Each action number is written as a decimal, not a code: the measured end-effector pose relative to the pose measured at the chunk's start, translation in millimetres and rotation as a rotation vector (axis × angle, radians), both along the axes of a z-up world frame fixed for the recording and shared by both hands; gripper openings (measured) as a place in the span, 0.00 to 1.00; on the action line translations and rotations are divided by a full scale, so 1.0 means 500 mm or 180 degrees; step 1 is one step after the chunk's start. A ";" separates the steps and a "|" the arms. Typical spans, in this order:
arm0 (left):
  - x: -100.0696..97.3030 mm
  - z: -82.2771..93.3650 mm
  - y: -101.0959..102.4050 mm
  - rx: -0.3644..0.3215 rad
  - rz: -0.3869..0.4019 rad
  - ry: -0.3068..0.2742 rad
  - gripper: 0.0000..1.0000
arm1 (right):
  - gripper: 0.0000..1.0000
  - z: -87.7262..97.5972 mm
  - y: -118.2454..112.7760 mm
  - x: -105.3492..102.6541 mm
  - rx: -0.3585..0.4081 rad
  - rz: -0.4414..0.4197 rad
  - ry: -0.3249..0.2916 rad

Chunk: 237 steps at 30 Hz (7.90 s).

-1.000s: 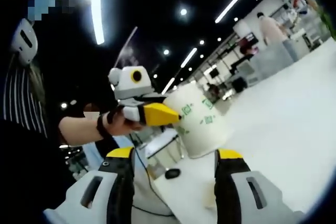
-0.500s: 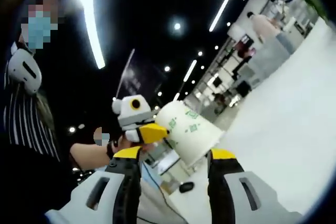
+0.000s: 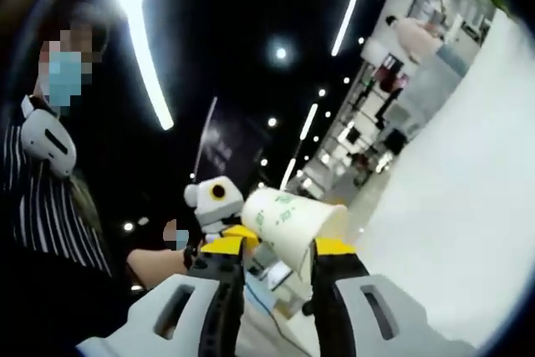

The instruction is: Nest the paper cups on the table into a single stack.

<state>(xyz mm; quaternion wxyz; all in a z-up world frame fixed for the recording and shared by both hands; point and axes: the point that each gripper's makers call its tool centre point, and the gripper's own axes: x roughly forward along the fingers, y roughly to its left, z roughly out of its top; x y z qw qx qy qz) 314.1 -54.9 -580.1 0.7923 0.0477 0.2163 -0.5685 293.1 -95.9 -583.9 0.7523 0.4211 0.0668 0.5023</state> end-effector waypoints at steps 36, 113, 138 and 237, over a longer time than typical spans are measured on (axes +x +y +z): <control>-0.017 -0.026 0.010 0.0148 -0.0065 -0.0256 0.38 | 0.00 0.050 0.006 -0.014 0.0383 0.0403 0.0031; -0.037 -0.121 0.135 0.0174 0.0843 -0.0277 0.96 | 0.00 0.065 0.033 0.026 -0.1733 0.1069 -0.0863; -0.036 -0.167 0.170 0.0137 0.0994 -0.0244 0.95 | 0.00 0.061 0.073 -0.031 -0.3835 0.2228 -0.2383; -0.075 -0.229 0.208 0.0036 0.1091 0.0048 0.89 | 0.12 -0.341 0.132 -0.072 -0.4648 0.3181 -0.2276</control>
